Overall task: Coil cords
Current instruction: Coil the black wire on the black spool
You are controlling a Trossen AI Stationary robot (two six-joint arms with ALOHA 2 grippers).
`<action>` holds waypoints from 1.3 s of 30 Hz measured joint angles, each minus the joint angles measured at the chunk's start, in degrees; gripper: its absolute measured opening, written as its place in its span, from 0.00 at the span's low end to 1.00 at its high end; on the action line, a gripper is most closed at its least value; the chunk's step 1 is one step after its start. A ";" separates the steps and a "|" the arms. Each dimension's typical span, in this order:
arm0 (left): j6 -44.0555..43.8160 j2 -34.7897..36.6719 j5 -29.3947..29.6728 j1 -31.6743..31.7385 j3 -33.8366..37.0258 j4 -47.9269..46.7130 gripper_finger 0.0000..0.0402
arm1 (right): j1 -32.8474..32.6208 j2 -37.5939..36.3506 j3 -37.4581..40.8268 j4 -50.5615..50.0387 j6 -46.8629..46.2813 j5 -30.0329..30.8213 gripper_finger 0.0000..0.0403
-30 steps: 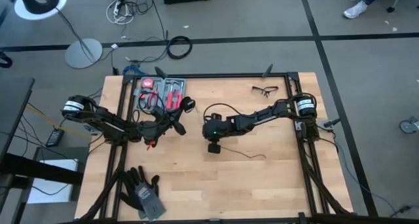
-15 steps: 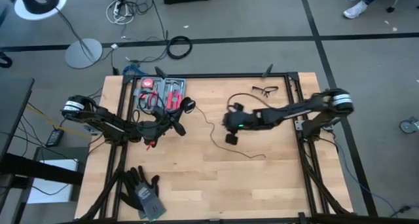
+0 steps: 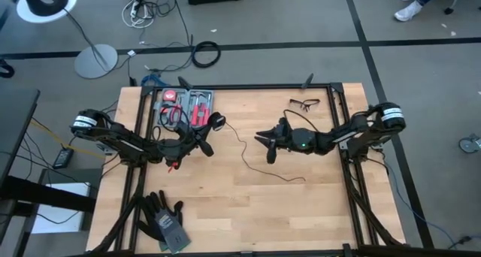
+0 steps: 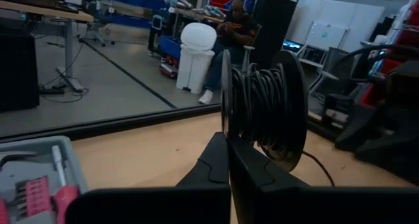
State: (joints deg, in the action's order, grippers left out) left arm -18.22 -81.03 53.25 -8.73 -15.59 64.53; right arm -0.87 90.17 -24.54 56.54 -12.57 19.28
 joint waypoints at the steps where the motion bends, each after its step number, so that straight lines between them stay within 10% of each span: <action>1: 0.00 0.00 -0.22 0.00 -0.04 0.05 0.00 | 0.09 1.07 -0.95 -0.14 0.23 -0.06 0.26; 13: 1.36 0.00 -0.62 -0.01 -0.08 0.39 0.00 | 0.12 11.00 -13.63 -1.12 8.47 0.00 0.52; 31: 1.49 0.00 -1.05 0.00 -0.02 0.84 0.00 | 0.12 10.69 -14.92 -6.51 6.77 1.46 0.03; 39: 1.46 0.00 -5.55 0.00 -0.02 2.19 0.00 | 0.18 11.76 -23.07 -20.47 7.82 -2.43 0.01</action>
State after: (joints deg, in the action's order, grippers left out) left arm -16.75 -81.03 47.70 -8.73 -15.62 66.72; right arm -0.69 101.92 -47.61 36.07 -4.75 16.85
